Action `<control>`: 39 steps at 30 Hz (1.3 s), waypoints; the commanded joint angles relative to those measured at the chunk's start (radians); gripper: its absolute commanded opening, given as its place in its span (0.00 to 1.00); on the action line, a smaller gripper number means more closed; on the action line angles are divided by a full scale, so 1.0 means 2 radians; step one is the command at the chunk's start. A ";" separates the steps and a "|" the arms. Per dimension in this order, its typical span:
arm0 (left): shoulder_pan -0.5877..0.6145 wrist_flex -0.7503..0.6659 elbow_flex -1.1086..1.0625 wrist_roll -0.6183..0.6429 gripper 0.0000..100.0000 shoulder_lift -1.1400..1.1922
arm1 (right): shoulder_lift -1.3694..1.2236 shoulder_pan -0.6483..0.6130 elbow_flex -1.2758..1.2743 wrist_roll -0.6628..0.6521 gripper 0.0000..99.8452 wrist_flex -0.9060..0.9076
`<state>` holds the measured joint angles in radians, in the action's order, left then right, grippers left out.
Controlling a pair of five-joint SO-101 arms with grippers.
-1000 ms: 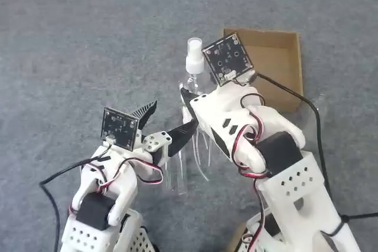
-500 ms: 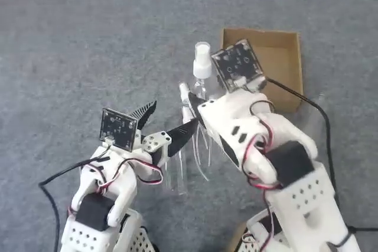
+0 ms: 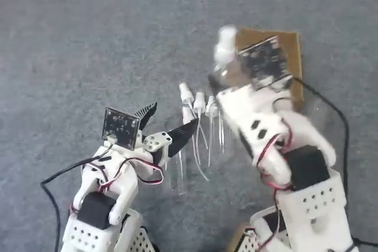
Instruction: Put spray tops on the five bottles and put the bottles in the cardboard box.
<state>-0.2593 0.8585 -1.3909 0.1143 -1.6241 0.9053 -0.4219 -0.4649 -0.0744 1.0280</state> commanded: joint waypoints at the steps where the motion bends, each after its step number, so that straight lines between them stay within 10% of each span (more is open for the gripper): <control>1: 0.002 -0.011 0.004 -0.002 0.30 -0.009 | -0.071 0.074 0.033 -0.010 0.01 -0.067; 14: 0.002 -0.014 -0.008 -0.002 0.01 -0.009 | -0.351 0.142 0.035 -0.011 0.01 -0.418; 27: 0.002 -0.014 -0.009 -0.002 0.01 -0.009 | -0.526 0.134 0.036 -0.008 0.01 -0.662; 39: -0.001 -0.015 -0.014 -0.002 0.01 -0.009 | -0.593 0.125 0.078 0.056 0.01 -0.678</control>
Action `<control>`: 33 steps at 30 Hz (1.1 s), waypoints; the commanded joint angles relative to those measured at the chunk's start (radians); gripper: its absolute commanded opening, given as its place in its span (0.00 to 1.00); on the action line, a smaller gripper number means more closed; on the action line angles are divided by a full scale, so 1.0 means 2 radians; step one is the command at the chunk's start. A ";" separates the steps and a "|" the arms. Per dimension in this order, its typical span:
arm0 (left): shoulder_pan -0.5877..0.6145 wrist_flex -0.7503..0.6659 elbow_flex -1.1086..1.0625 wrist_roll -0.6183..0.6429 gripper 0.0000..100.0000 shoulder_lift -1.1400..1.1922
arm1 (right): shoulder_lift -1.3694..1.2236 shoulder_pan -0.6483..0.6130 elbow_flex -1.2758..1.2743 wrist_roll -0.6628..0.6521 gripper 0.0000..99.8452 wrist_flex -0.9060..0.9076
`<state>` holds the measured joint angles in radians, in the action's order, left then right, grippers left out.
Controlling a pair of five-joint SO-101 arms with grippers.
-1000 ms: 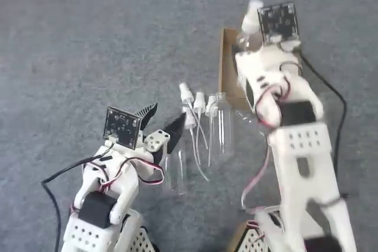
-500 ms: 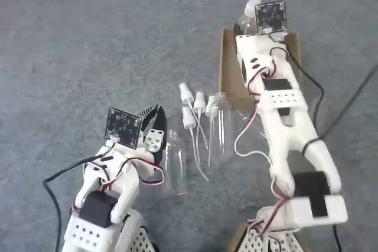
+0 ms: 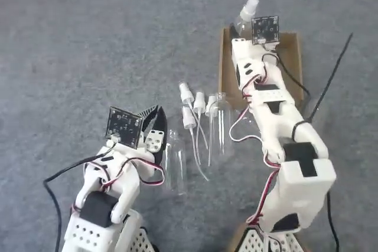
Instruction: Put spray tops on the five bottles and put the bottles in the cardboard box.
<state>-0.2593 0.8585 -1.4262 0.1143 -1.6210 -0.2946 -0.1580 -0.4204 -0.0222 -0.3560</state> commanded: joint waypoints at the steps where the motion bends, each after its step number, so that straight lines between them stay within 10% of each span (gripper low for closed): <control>1: -0.001 -0.015 0.003 -0.002 0.01 -0.011 | 0.003 -0.007 0.061 0.028 0.01 0.019; 33: 0.001 -0.015 0.003 -0.002 0.01 -0.011 | -0.072 -0.018 0.095 -0.057 0.07 0.039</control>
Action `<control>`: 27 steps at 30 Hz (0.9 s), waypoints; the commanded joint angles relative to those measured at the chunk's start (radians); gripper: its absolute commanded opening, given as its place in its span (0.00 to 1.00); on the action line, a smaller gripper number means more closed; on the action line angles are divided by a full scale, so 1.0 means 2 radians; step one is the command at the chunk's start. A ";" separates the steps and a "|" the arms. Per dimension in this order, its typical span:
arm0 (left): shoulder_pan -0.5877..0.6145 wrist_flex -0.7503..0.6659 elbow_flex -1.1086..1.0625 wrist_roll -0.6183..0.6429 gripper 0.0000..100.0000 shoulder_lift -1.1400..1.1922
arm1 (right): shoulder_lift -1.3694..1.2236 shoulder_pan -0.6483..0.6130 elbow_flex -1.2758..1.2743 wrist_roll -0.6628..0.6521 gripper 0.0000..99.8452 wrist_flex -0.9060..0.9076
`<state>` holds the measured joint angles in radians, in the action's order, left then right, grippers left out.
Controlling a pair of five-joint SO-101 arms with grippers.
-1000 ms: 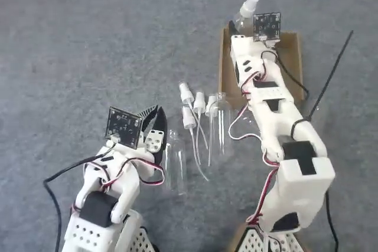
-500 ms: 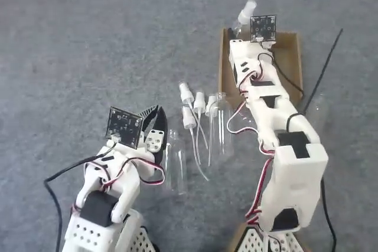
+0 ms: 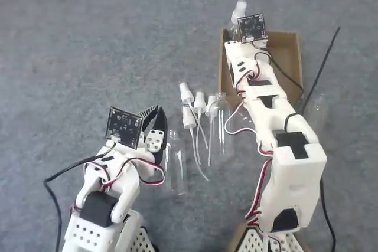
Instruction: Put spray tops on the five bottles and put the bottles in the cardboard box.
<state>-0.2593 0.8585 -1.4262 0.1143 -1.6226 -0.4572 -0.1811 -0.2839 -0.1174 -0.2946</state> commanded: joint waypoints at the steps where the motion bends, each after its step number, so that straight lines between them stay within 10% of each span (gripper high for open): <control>1: 0.001 -0.015 0.003 -0.002 0.01 -0.010 | 0.008 -0.007 0.027 -0.009 0.09 0.008; 27: -0.001 -0.014 0.003 -0.002 0.01 -0.010 | 0.012 -0.013 0.038 -0.009 0.26 0.008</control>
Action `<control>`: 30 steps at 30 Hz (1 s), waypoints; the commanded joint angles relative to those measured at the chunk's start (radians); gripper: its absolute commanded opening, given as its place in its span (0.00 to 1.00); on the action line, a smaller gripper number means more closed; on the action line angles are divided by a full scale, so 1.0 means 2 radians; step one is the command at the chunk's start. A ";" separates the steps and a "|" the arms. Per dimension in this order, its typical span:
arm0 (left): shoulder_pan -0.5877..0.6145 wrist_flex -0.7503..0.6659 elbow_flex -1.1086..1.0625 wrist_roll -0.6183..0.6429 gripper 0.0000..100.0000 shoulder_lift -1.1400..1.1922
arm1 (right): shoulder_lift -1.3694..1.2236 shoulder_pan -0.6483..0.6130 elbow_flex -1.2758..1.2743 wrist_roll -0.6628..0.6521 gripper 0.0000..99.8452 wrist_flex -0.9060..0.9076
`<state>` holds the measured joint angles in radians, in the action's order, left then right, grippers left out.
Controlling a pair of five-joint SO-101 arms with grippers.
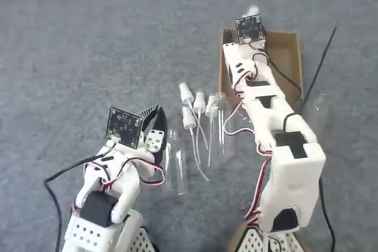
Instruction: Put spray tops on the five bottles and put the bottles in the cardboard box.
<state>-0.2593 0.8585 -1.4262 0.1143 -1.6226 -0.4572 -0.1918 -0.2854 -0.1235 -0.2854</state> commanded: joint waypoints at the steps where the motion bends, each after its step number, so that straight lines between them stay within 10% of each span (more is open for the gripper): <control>1: -0.001 -0.014 0.003 -0.002 0.01 -0.010 | 0.012 -0.007 0.039 -0.006 0.26 0.003; 12: -0.001 -0.014 0.003 -0.002 0.01 -0.010 | 0.055 -0.004 0.041 -0.007 0.26 0.013; 30: 0.002 -0.015 0.005 -0.002 0.01 -0.010 | 0.224 -0.006 0.158 -0.006 0.26 0.324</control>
<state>-0.2593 0.8585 -1.4262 0.1143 -1.6226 -0.1872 -0.1949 -0.0399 -0.1235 0.1995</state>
